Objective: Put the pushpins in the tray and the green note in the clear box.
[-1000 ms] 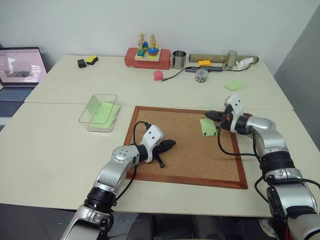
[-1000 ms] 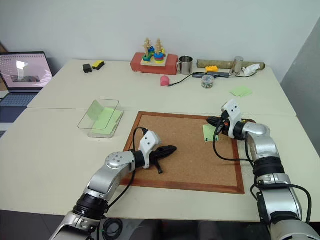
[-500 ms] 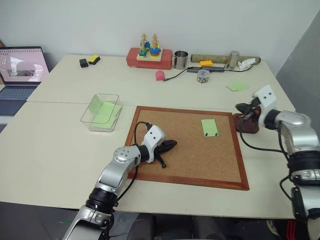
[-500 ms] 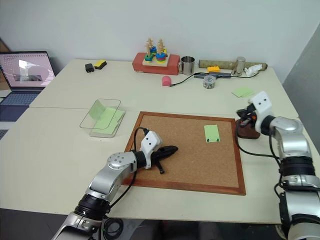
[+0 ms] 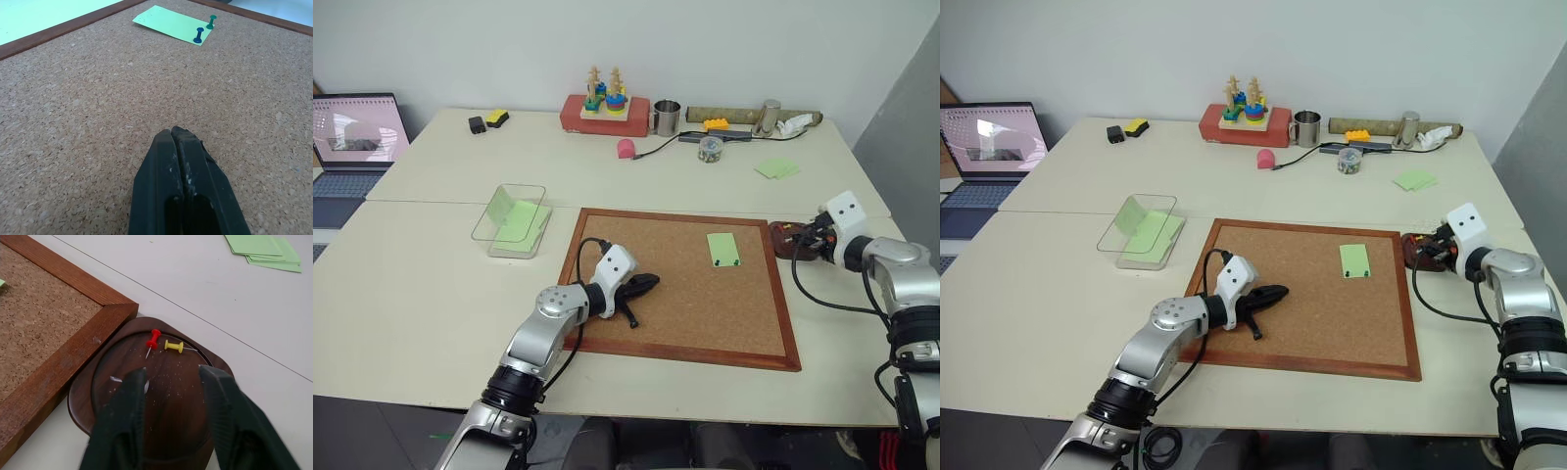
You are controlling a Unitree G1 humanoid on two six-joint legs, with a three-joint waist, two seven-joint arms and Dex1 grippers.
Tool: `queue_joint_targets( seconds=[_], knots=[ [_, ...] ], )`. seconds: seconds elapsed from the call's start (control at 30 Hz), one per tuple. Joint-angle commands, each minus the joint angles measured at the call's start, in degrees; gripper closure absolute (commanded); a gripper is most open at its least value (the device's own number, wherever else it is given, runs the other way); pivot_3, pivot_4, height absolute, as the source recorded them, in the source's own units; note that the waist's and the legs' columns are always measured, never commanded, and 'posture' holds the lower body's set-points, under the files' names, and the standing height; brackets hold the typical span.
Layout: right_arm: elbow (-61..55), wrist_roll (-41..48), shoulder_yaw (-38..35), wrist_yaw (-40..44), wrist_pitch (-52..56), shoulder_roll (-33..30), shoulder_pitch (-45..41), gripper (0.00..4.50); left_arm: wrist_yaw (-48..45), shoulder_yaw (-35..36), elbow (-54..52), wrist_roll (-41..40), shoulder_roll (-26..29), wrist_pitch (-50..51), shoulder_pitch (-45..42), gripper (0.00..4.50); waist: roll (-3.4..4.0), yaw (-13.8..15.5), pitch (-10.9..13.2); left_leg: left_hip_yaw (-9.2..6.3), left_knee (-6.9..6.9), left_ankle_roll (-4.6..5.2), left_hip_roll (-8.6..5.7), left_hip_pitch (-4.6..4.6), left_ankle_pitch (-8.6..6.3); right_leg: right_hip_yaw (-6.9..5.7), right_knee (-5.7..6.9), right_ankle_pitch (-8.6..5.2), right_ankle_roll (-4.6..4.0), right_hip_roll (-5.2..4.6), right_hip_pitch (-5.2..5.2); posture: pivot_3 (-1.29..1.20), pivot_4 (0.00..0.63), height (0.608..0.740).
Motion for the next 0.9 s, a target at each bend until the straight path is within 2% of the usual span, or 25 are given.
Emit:
queue_joint_targets(
  seconds=[0.03,0.13,0.27,0.37,0.57,0.9],
  knots=[
    [-3.02,1.62,-1.87,0.76,-0.31,-0.7,-1.16,1.7,-0.01,-1.05,2.15,1.3,0.1,0.72,0.65,4.5,0.0,0.0,0.0,0.0,0.0,0.0,0.0,0.0,0.0,0.0,0.0,0.0,0.0,0.0,0.0,0.0,0.15,0.74],
    [-10.42,4.49,-2.96,4.41,1.78,-1.92,1.27,0.99,0.04,-1.11,2.24,1.34,0.05,0.56,0.68,4.5,0.01,0.0,0.0,0.0,0.01,0.0,0.0,-0.01,0.0,0.0,0.0,0.0,0.0,0.0,-0.01,0.0,0.15,0.74],
    [-23.09,10.18,-3.41,10.53,5.34,-2.28,7.28,0.99,-0.09,-1.21,2.58,1.33,0.03,0.27,0.47,4.5,0.01,0.11,0.0,-0.08,0.02,0.0,0.01,-0.04,0.0,-0.06,-0.04,-0.01,0.02,0.0,0.02,0.0,0.15,0.74],
    [-28.93,11.11,-1.92,11.41,5.64,-1.0,10.99,0.99,-0.29,-1.27,2.98,1.36,0.05,0.06,0.15,4.5,0.01,0.1,-0.01,-0.11,0.03,0.0,0.01,-0.03,0.0,-0.08,-0.04,-0.01,0.03,0.0,0.05,0.0,0.15,0.74],
    [-27.44,8.53,1.49,10.07,1.08,2.89,12.38,0.99,-0.41,-1.39,3.16,1.46,0.11,0.0,-0.14,4.5,0.02,0.03,-0.01,-0.08,0.13,0.0,0.02,-0.01,0.0,-0.06,-0.02,-0.07,0.21,0.02,0.06,0.0,0.15,0.74],
    [-19.81,6.82,3.51,10.8,-3.63,5.22,10.54,0.99,-0.45,-1.31,2.85,1.68,0.35,0.09,0.44,4.5,0.01,0.07,-0.01,-0.08,0.14,0.0,0.01,-0.03,0.0,-0.06,-0.03,-0.02,0.14,0.02,0.05,0.0,0.15,0.74]
  ],
)
